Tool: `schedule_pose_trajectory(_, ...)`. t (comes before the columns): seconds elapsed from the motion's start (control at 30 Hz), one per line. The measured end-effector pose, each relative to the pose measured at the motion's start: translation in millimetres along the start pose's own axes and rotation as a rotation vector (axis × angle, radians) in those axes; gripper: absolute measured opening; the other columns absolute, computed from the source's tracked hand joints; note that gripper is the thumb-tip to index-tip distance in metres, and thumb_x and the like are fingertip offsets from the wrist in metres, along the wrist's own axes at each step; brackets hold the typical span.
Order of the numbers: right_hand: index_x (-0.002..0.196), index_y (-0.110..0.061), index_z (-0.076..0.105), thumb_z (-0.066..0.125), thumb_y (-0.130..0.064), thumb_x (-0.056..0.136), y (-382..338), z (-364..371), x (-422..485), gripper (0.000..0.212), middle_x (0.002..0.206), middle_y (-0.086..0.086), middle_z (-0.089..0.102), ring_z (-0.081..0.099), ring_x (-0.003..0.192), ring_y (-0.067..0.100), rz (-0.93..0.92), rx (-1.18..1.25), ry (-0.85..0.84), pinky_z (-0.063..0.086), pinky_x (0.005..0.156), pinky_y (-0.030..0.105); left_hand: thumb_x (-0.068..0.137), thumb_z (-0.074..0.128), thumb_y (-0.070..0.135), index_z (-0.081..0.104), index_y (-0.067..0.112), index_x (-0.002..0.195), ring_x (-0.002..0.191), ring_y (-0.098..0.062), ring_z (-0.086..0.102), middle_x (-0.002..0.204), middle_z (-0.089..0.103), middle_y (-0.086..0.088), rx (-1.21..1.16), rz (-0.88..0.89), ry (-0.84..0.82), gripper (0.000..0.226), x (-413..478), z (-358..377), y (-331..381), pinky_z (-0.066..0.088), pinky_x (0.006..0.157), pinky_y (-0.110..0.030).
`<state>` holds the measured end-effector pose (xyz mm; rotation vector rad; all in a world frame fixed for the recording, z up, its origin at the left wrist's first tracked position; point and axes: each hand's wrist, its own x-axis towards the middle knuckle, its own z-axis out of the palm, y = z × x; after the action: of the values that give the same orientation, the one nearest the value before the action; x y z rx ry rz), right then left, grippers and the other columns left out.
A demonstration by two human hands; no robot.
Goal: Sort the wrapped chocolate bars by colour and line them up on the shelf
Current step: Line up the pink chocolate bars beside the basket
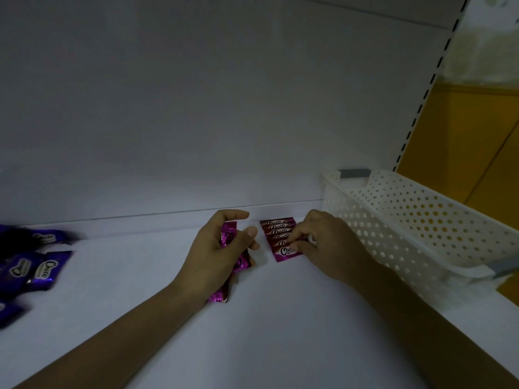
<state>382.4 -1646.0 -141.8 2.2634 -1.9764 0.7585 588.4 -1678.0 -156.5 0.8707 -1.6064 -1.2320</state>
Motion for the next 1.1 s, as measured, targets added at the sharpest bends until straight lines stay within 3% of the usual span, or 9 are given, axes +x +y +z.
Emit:
schedule_pose_trajectory(0.33, 0.092, -0.017, 0.075, 0.071, -0.023, 0.082, 0, -1, -1, 0.012, 0.086, 0.000, 0.056, 0.055, 0.079, 0.016, -0.003, 0.004, 0.023, 0.043, 0.075, 0.031, 0.090, 0.059, 0.028, 0.057, 0.028, 0.109, 0.068, -0.007, 0.067, 0.078, 0.073, 0.006, 0.000, -0.002, 0.011, 0.019, 1, 1, 0, 0.050, 0.065, -0.021)
schedule_pose_trajectory(0.67, 0.095, -0.018, 0.074, 0.068, -0.020, 0.085, 1, -1, 0, 0.013, 0.093, 0.003, 0.060, 0.055, 0.085, 0.017, -0.001, -0.022, 0.003, 0.043, 0.079, 0.031, 0.091, 0.058, 0.028, 0.058, 0.030, 0.108, 0.066, -0.010, 0.068, 0.078, 0.072, 0.004, -0.024, -0.023, 0.005, 0.017, 0, 0, 0, 0.050, 0.058, -0.021)
schedule_pose_trajectory(0.83, 0.093, -0.016, 0.071, 0.070, -0.015, 0.082, 2, 2, -1, 0.011, 0.086, -0.004, 0.055, 0.047, 0.075, 0.005, 0.016, 0.006, 0.039, 0.041, 0.072, 0.025, 0.093, 0.055, 0.030, 0.058, 0.029, 0.107, 0.065, -0.013, 0.067, 0.077, 0.072, 0.004, -0.026, -0.024, 0.018, 0.014, 0, 0, 0, 0.050, 0.056, -0.022)
schedule_pose_trajectory(0.9, 0.091, -0.014, 0.069, 0.069, -0.011, 0.082, -6, 2, -3, 0.009, 0.076, -0.011, 0.053, 0.048, 0.065, -0.001, 0.009, 0.106, 0.107, 0.039, 0.065, 0.015, 0.096, 0.051, 0.031, 0.059, 0.028, 0.107, 0.063, -0.014, 0.065, 0.076, 0.071, 0.003, -0.058, -0.048, 0.040, 0.014, 1, 0, 1, 0.048, 0.051, -0.025)
schedule_pose_trajectory(0.97, 0.089, -0.016, 0.066, 0.066, -0.019, 0.085, -24, 2, -6, 0.005, 0.068, -0.015, 0.055, 0.053, 0.060, -0.003, -0.001, 0.288, 0.126, 0.038, 0.056, 0.009, 0.099, 0.045, 0.032, 0.059, 0.026, 0.107, 0.061, -0.015, 0.064, 0.073, 0.070, 0.003, -0.108, -0.082, 0.060, 0.018, 1, 1, 3, 0.047, 0.050, -0.028)
schedule_pose_trajectory(1.03, 0.089, -0.028, 0.059, 0.063, -0.047, 0.082, -47, 3, -12, 0.021, 0.065, -0.012, 0.058, 0.056, 0.057, 0.002, -0.034, 0.447, 0.073, 0.042, 0.050, 0.015, 0.100, 0.040, 0.036, 0.060, 0.023, 0.108, 0.059, -0.015, 0.064, 0.072, 0.069, 0.001, -0.191, -0.118, 0.078, 0.025, 1, 1, 6, 0.047, 0.049, -0.027)
schedule_pose_trajectory(1.1, 0.093, -0.041, 0.050, 0.058, -0.072, 0.067, -68, 6, -18, 0.041, 0.070, -0.015, 0.056, 0.054, 0.057, 0.002, -0.096, 0.448, -0.019, 0.043, 0.049, 0.017, 0.099, 0.038, 0.044, 0.062, 0.021, 0.107, 0.061, -0.015, 0.066, 0.072, 0.069, -0.002, -0.292, -0.161, 0.119, 0.035, 2, 0, 9, 0.050, 0.053, -0.026)
